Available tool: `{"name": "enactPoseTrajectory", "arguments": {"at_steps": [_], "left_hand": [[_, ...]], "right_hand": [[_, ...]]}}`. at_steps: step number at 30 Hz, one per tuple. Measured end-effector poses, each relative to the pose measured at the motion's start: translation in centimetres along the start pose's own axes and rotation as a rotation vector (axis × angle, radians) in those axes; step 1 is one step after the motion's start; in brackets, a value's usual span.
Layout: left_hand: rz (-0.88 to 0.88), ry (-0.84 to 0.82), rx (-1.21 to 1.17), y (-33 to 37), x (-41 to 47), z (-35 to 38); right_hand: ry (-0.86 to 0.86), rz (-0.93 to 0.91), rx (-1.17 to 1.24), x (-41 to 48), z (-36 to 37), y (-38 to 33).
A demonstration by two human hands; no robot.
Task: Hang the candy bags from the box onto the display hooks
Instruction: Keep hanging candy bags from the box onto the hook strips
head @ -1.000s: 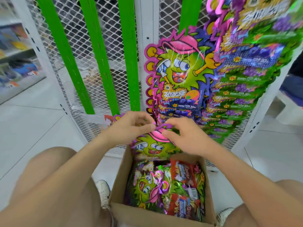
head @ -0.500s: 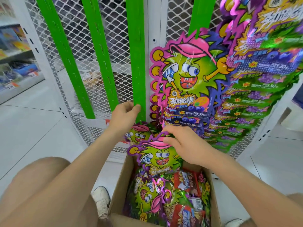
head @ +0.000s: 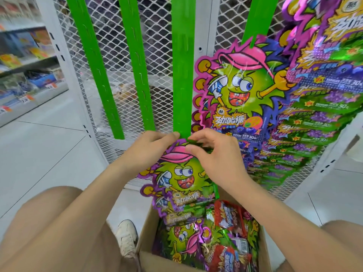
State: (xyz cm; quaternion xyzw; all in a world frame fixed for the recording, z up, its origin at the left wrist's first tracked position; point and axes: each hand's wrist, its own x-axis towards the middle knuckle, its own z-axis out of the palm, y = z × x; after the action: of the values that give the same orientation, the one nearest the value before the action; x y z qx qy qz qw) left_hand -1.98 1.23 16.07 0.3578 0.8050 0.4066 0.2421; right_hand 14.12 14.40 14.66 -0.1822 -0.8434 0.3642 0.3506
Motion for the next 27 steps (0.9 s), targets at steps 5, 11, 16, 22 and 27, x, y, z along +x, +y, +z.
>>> {"name": "enactPoseTrajectory", "arguments": {"at_steps": [5,11,16,22,27], "left_hand": [[0.005,-0.027,-0.043,0.1,-0.2,0.0],[0.15,-0.13,-0.089,-0.6,-0.1,0.1],[0.149,-0.132,-0.109,-0.2,-0.4,0.5],[0.111,-0.134,-0.096,-0.4,-0.2,0.9],[0.143,-0.13,-0.108,0.0,-0.6,0.8]], "right_hand": [[0.051,0.052,-0.04,0.3,0.7,0.2],[0.086,0.087,-0.034,0.1,1.2,0.4],[0.071,0.179,-0.023,0.0,1.1,0.3],[-0.036,0.291,-0.057,0.1,0.9,0.9],[0.042,0.146,-0.015,-0.8,0.5,0.1]]}}
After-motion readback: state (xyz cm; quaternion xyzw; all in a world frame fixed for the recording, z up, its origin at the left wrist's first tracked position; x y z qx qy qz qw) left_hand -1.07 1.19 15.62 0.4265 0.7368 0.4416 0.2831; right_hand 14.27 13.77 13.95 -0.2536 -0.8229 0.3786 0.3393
